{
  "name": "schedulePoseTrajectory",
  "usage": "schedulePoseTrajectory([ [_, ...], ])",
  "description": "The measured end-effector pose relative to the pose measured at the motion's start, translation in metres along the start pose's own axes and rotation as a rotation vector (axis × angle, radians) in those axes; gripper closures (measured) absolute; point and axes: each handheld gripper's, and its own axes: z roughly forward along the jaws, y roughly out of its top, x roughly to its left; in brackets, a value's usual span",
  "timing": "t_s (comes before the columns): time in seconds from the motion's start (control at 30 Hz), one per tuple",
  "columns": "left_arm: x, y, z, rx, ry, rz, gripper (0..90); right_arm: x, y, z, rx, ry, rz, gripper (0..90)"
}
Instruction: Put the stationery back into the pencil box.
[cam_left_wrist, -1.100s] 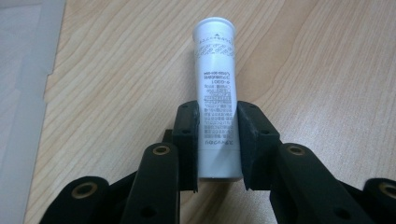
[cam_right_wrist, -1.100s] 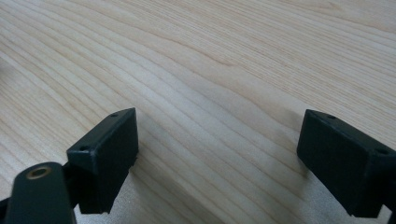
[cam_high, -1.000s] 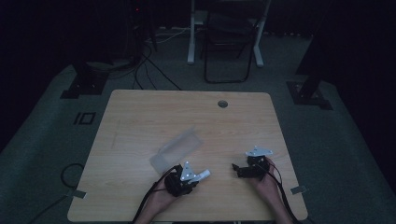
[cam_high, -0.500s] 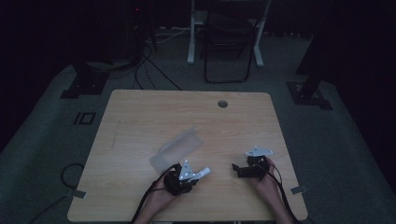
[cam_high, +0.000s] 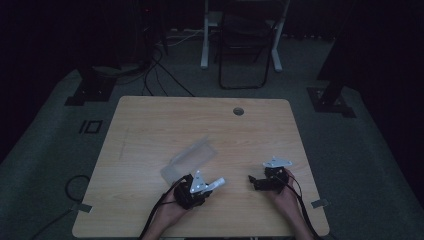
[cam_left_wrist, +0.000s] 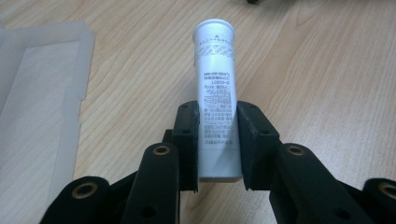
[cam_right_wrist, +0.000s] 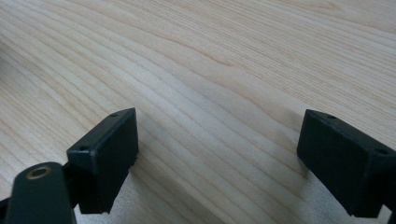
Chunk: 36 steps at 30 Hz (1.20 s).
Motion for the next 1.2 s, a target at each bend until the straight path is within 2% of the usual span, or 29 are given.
schedulePoseTrajectory([
  [0.37,-0.001,0.004,-0.005,-0.023,-0.003,0.004,71.4,0.000,0.000,0.000,0.000,0.000,0.000,12.7],
  [1.2,0.004,0.007,-0.020,-0.070,0.031,-0.005,71.3,0.000,0.000,0.000,0.000,0.000,0.000,12.7],
])
